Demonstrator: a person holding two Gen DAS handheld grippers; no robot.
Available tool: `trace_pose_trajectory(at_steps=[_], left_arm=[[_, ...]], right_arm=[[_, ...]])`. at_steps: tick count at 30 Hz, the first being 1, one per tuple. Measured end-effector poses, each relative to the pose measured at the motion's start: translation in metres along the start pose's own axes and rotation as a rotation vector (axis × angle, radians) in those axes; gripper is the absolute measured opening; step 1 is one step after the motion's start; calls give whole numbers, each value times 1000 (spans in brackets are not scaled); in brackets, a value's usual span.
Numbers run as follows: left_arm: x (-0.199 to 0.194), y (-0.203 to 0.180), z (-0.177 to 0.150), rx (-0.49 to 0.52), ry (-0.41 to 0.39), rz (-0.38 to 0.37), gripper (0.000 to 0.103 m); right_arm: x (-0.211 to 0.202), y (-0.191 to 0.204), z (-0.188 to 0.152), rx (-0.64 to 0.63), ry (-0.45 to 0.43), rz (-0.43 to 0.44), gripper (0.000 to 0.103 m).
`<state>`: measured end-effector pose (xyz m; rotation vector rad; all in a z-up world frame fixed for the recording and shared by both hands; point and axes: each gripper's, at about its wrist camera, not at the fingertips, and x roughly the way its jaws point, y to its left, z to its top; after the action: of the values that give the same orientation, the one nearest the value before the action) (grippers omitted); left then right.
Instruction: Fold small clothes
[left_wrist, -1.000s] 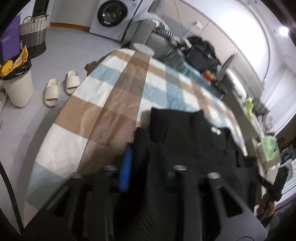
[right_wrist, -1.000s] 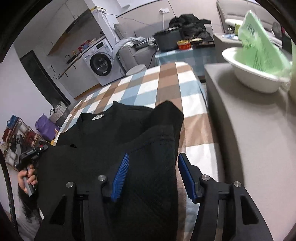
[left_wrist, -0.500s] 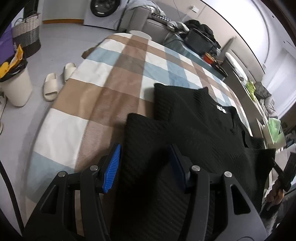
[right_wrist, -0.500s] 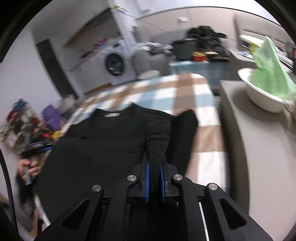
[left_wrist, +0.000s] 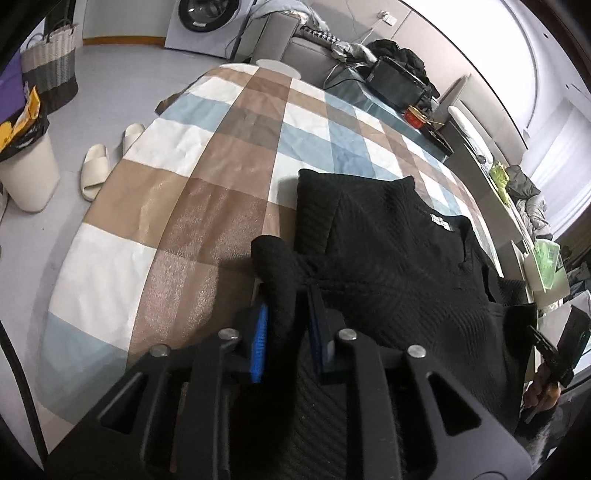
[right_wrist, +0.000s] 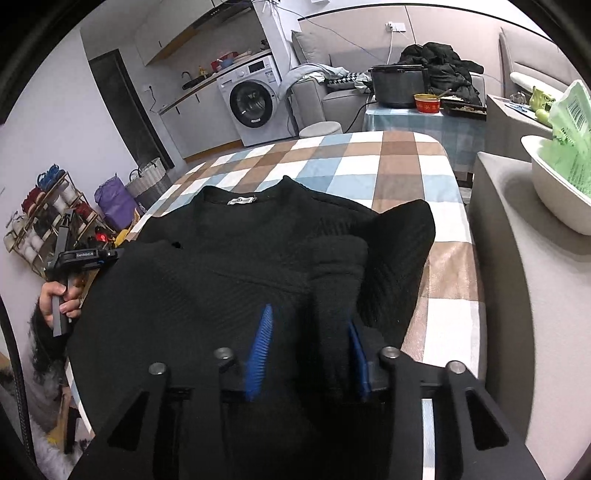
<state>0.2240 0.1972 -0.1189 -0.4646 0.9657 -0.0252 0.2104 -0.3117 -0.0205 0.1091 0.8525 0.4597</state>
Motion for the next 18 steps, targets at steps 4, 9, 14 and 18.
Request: trace_pose_trajectory(at_steps=[4,9,14,18], left_arm=[[4,1,3,-12,5,4,26],[4,-5,3,3,-18,1,9],[-23,-11,-1,12,-118,-15,3],[-60,-18,-2,31,-215,-60,3]], right_arm=[[5,-3,3,2,9,-15,41],[9,-4,3,-16,14,-70,8],[-6,1,0,-48,-41,-92,5],[-36,5,1,-40,-137,-89,5]])
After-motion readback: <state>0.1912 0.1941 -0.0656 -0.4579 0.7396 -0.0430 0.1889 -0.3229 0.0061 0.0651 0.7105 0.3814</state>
